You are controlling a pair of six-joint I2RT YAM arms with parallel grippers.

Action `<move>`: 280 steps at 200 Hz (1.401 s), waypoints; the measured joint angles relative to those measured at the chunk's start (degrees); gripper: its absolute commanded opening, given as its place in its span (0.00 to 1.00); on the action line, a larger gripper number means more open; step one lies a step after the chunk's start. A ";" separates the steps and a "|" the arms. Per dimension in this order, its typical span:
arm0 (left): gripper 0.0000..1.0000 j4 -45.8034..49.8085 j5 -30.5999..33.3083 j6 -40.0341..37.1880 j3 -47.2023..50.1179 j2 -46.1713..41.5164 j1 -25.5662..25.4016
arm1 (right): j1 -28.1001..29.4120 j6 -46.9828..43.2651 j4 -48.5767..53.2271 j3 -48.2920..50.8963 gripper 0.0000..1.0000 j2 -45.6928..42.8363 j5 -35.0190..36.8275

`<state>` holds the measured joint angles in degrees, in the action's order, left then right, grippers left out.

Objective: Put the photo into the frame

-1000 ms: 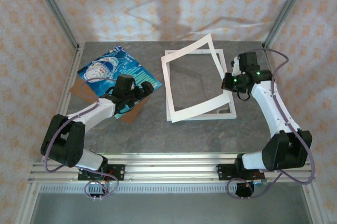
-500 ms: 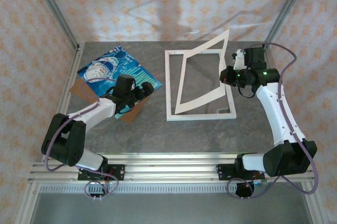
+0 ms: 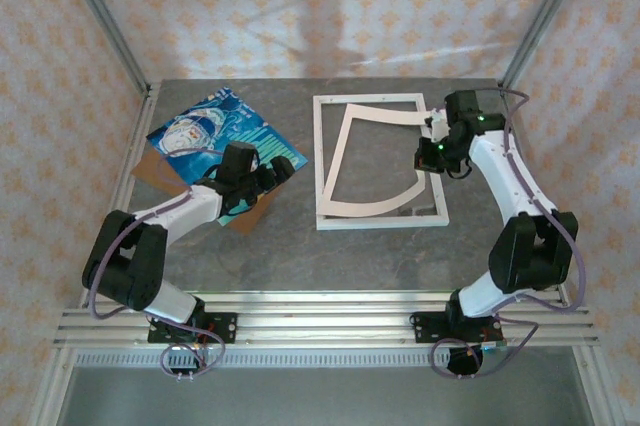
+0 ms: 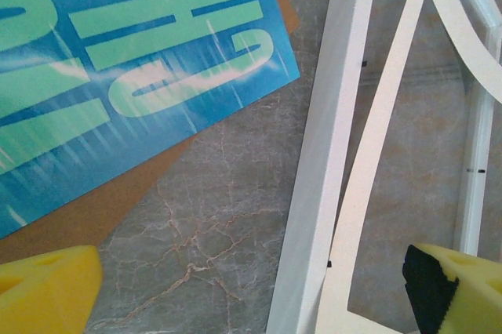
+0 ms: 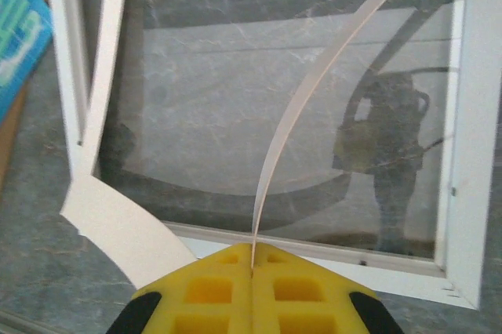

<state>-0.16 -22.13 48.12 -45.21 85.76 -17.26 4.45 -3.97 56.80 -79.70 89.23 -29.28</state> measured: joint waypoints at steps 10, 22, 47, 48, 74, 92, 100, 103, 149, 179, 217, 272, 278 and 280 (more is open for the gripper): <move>1.00 -0.15 -0.04 0.00 0.02 0.39 0.00 | 0.00 -1.09 0.96 -0.76 0.00 0.72 0.90; 1.00 -0.26 -0.15 0.00 -0.04 0.68 -0.02 | 0.00 -2.05 1.60 -1.36 0.00 1.29 1.79; 1.00 -0.13 -0.26 -0.04 -0.83 1.09 0.00 | 0.00 -3.28 2.95 -1.66 0.00 1.42 2.80; 1.00 -0.13 -0.26 -0.04 -0.87 1.11 -0.02 | 0.00 -3.30 2.97 -1.66 0.00 1.40 2.78; 1.00 -0.15 -0.39 -0.15 -2.19 1.44 0.00 | 0.00 -3.39 4.20 -1.64 0.00 0.81 3.32; 1.00 -0.15 -0.61 -0.22 -3.23 2.54 0.00 | 0.00 -3.39 4.68 -1.49 0.00 -1.11 3.58; 1.00 -0.13 -0.94 -0.22 -3.72 3.19 0.00 | 0.00 -3.39 4.90 -1.36 0.00 -2.14 3.65; 1.00 -0.13 -1.07 -0.22 -3.85 3.39 0.00 | 0.00 -3.39 4.98 -1.29 0.00 -2.60 3.65; 1.00 0.22 -2.27 -0.46 -5.70 5.90 0.00 | 0.00 -3.98 5.33 -1.22 0.01 -3.76 5.97; 1.00 0.74 -2.75 -1.20 -6.14 5.90 0.00 | 0.00 -4.50 4.09 -1.20 0.01 -0.48 7.56; 1.00 1.73 -2.73 -1.99 -6.19 5.88 0.00 | 0.00 -5.62 -0.15 -0.55 0.01 0.33 8.02; 1.00 3.37 -2.71 -2.23 -6.19 5.77 0.00 | 0.00 -6.54 -3.67 -0.76 0.00 1.33 6.49; 1.00 3.61 -2.71 -2.38 -6.19 5.66 0.00 | 0.00 -6.34 -3.91 -0.76 0.00 1.62 6.88; 1.00 3.69 -2.71 -2.40 -6.19 5.64 -0.02 | 0.00 -6.12 -4.00 -0.76 0.00 1.75 7.10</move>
<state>3.53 -24.84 45.71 -51.40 91.39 -17.28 4.45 -10.09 52.80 -80.47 90.98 -22.17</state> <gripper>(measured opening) 0.998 0.046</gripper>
